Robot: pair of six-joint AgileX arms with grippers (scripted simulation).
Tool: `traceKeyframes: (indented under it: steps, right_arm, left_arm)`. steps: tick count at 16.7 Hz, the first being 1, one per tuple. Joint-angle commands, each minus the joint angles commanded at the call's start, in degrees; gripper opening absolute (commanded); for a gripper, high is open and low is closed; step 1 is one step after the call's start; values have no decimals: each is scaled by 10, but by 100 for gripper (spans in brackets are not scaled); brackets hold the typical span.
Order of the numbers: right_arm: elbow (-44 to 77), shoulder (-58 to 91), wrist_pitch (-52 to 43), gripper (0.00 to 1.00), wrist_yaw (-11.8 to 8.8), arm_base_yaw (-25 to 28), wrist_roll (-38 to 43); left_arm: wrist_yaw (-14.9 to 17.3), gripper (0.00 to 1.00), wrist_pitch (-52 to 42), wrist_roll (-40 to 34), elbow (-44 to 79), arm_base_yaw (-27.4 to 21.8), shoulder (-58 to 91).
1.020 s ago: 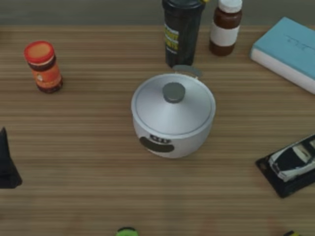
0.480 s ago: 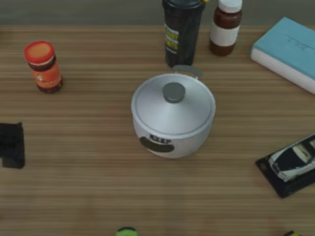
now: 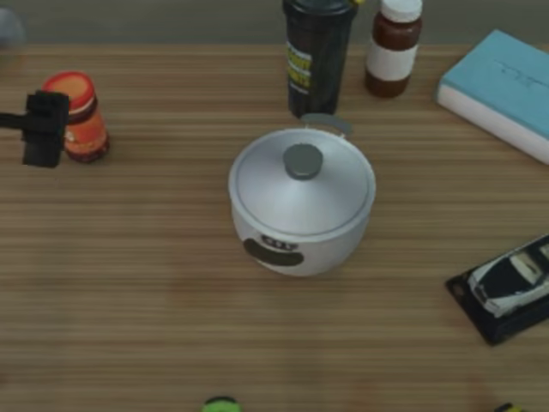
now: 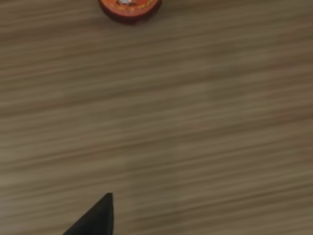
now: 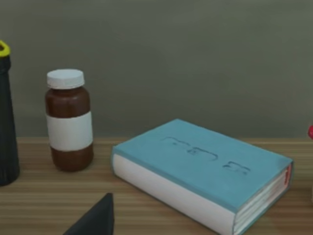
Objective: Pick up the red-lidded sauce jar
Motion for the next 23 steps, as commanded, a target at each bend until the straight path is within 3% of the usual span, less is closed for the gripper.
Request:
traceKeyframes:
  steps: [7,13,17,23]
  right_arm:
    - [0,0,0,100,0,0,0]
    - [0,0,0,100,0,0,0]
    - [0,0,0,100,0,0,0]
    - [0,0,0,100,0,0,0]
  left_arm:
    - [-7,100,-156,31,369,5,347]
    - [-24,100,-234,52,617,14,562]
    - [-32,100,-256,60,696,19,632]
    - [-32,100,-257,60,701,16,637]
